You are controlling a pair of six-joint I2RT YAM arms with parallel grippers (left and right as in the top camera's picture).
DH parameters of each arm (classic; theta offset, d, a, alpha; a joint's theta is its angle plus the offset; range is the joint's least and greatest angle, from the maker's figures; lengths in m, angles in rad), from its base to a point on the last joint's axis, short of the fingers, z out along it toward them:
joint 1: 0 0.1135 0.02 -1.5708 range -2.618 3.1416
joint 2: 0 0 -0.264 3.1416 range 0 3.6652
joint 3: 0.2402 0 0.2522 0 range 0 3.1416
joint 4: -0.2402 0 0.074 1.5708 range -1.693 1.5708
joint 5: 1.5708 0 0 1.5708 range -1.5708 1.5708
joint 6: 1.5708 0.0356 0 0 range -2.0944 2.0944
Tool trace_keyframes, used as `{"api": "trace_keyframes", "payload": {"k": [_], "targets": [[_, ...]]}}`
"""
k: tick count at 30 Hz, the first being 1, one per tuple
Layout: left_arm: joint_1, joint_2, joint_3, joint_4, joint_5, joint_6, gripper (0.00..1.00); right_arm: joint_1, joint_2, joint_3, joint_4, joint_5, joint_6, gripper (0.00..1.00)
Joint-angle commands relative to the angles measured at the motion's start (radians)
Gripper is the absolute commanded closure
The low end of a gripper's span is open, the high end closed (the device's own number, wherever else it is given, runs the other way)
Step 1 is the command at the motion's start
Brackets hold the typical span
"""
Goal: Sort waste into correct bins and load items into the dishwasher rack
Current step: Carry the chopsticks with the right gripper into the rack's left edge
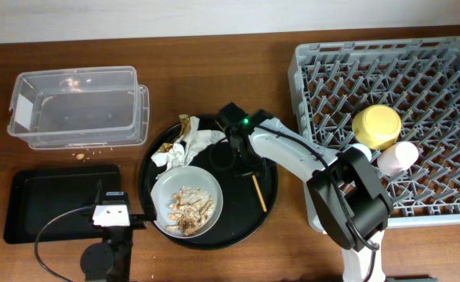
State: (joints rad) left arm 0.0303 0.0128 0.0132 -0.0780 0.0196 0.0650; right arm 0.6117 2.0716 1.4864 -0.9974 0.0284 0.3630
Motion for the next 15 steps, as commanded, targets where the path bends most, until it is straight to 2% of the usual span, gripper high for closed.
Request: {"api": "trace_keyframes", "payload": {"k": [1, 8, 12, 15], "targets": [[-0.004, -0.006, -0.005, -0.002, 0.011, 0.019, 0.01, -0.006, -0.029, 0.157, -0.108, 0.011, 0.013, 0.96], [-0.004, -0.006, -0.005, -0.002, 0.011, 0.019, 0.01, -0.166, -0.102, 0.537, -0.435, 0.194, 0.009, 0.96], [-0.004, -0.006, -0.005, -0.002, 0.011, 0.019, 0.01, -0.298, -0.124, 0.578, -0.476, 0.199, -0.008, 0.96], [-0.004, -0.006, -0.005, -0.002, 0.011, 0.019, 0.01, -0.390, -0.113, 0.578, -0.475, 0.134, -0.136, 0.96]]}}
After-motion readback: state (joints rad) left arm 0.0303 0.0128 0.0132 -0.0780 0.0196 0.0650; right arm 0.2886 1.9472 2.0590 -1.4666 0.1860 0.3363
